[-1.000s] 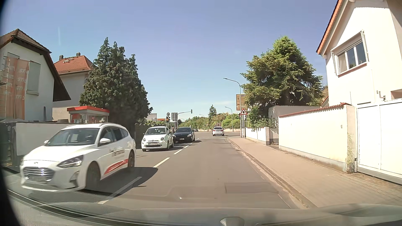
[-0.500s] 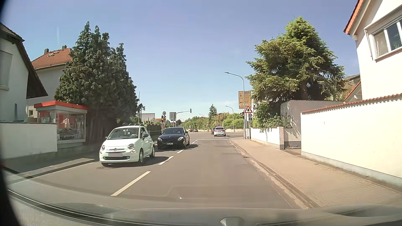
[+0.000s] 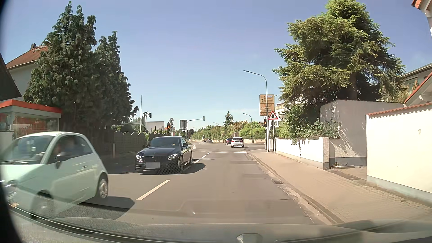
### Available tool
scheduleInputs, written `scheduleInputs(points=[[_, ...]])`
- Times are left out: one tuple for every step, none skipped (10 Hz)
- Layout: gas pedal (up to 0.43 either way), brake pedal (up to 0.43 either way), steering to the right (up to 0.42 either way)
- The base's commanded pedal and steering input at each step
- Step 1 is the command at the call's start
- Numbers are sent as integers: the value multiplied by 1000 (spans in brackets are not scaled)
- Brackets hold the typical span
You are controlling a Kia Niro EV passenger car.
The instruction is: Follow the waypoints while adhering to traffic rules and regulations
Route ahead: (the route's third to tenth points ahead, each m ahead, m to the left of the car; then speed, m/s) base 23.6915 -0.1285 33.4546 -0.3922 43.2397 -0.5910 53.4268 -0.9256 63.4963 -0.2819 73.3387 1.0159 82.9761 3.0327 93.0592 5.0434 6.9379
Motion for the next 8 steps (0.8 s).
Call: scheduleInputs(points=[[0, 43, 2], [0, 49, 3], [0, 55, 3], [0, 61, 2], [0, 91, 3], [0, 110, 4], [0, 122, 4], [0, 128, 4]])
